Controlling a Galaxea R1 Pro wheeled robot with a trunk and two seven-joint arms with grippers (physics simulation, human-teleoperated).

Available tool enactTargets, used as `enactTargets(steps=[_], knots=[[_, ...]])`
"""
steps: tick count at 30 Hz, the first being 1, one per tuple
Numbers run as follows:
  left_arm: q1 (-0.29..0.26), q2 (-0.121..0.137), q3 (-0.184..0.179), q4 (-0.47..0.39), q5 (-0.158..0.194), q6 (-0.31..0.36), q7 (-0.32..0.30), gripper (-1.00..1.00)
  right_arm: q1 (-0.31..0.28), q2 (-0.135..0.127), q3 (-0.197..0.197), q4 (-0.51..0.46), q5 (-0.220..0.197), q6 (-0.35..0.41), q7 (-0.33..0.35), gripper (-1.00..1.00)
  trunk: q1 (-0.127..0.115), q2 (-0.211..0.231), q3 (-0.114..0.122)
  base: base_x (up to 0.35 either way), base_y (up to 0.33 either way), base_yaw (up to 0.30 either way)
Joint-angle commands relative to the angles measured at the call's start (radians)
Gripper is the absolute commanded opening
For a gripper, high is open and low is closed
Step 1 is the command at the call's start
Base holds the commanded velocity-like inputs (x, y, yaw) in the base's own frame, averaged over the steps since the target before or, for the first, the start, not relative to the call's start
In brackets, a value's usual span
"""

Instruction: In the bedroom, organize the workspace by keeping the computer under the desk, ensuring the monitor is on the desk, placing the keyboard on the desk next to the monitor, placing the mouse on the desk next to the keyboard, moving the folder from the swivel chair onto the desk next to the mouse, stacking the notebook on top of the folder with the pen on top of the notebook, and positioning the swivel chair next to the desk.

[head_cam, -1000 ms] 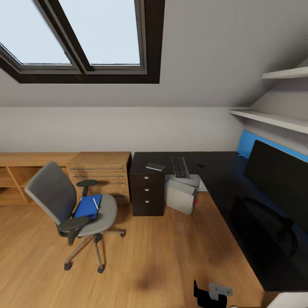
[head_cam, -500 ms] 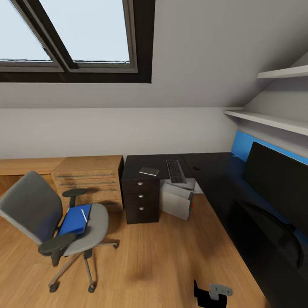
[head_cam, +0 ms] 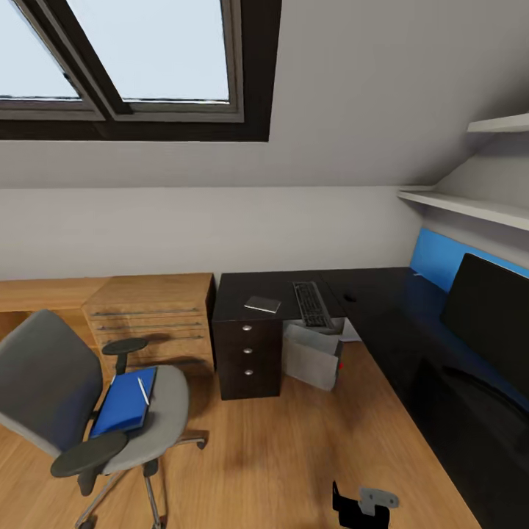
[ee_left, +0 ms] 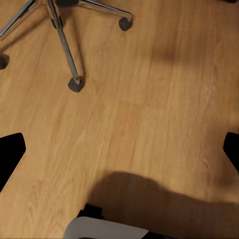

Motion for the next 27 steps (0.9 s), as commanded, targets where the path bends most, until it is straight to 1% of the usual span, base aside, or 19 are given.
enactTargets(steps=[1, 13, 20, 27], knots=[[-0.001, 0.001, -0.008, 0.001, 0.005, -0.004, 0.007, 1.00, -0.001, 0.001, 0.009, 0.002, -0.005, -0.004, -0.005, 1.00, 0.001, -0.002, -0.002, 0.247, 0.136, 0.084], [-0.001, 0.001, -0.008, 0.001, 0.006, -0.002, 0.007, 1.00, -0.001, 0.001, 0.010, 0.002, -0.005, -0.004, -0.005, 1.00, 0.001, -0.002, -0.006, 0.176, 0.032, 0.150], [-0.001, 0.001, -0.008, 0.001, 0.006, -0.002, 0.007, 1.00, -0.001, 0.000, 0.009, 0.002, -0.005, -0.003, -0.005, 1.00, 0.001, -0.002, -0.008, 0.163, 0.002, 0.036], [-0.001, 0.001, -0.008, 0.001, 0.005, -0.003, 0.007, 1.00, -0.001, 0.001, 0.009, 0.002, -0.004, -0.003, -0.005, 1.00, 0.001, -0.002, -0.008, 0.058, 0.000, 0.003]])
